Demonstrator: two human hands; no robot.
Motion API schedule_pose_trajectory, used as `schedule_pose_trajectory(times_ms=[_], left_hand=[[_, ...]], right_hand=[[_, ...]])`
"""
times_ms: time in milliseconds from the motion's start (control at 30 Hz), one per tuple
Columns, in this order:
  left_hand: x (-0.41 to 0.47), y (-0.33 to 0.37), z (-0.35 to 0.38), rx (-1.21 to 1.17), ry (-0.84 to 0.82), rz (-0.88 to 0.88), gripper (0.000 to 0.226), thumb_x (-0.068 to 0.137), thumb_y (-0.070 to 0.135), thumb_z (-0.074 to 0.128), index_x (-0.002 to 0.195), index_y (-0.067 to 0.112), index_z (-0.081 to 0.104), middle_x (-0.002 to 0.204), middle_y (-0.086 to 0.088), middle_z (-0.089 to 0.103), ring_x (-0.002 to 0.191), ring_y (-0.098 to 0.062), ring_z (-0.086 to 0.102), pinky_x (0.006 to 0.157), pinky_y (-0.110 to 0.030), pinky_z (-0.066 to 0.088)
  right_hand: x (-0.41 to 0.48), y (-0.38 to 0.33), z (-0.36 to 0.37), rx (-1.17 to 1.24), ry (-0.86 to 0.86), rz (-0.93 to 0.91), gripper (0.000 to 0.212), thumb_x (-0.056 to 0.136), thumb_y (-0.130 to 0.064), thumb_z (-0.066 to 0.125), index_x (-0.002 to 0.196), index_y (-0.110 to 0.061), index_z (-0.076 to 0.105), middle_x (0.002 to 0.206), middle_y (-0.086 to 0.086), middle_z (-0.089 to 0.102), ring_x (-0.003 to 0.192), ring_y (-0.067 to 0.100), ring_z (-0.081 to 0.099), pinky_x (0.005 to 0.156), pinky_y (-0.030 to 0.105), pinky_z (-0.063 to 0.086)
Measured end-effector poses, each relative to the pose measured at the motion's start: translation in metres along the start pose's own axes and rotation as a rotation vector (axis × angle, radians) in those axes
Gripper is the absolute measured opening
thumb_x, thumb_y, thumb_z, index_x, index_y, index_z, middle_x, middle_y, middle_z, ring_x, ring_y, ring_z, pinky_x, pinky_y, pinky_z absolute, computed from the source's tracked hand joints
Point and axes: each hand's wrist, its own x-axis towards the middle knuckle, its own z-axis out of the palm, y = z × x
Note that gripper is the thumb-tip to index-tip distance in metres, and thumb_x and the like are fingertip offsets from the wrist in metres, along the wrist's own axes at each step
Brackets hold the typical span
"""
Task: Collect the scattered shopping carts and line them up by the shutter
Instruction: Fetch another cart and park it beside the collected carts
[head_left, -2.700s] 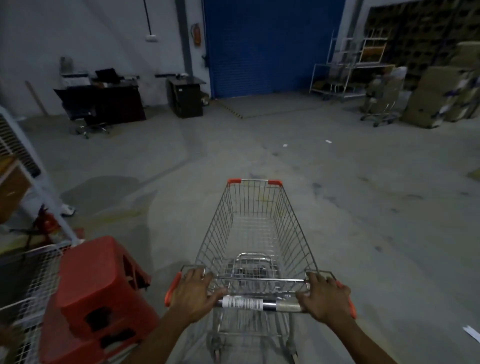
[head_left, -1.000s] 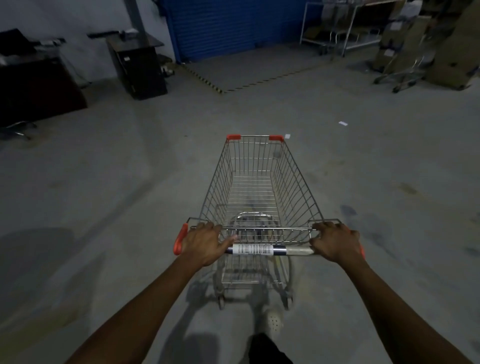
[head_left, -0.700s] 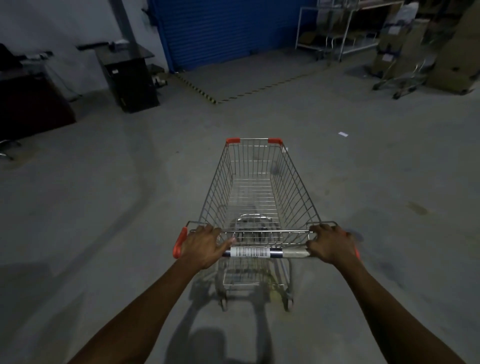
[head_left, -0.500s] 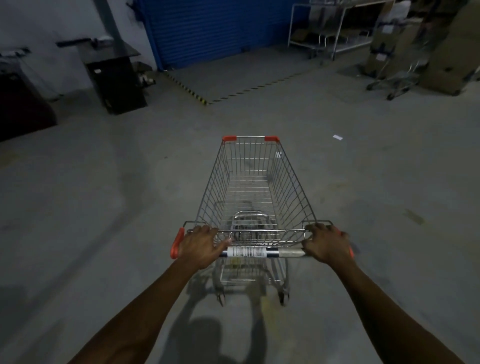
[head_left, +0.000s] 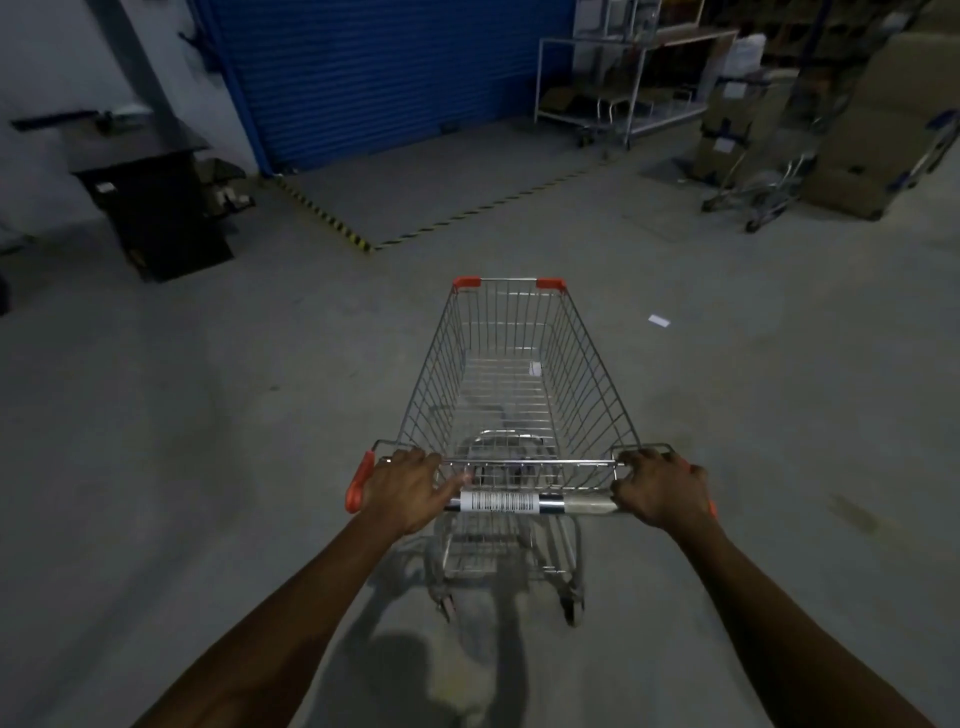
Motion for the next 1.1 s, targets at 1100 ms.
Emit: schedule_pose_trajectory(times_ms=[1100], left_hand=[[0.828, 0.027, -0.126, 0.023, -0.022, 0.045, 0.081, 0.089, 0.083, 0.016, 0.143, 0.032, 0.049, 0.152, 0.002, 0.048, 0.138, -0.021, 0.046, 0.117, -0.052, 0.02]], right_hand=[[0.805, 0.054, -0.153, 0.009, -0.02, 0.096, 0.056, 0.086, -0.05, 0.047, 0.14, -0.035, 0.051, 0.144, -0.004, 0.053, 0.131, 0.024, 0.046, 0.102, 0.045, 0.035]])
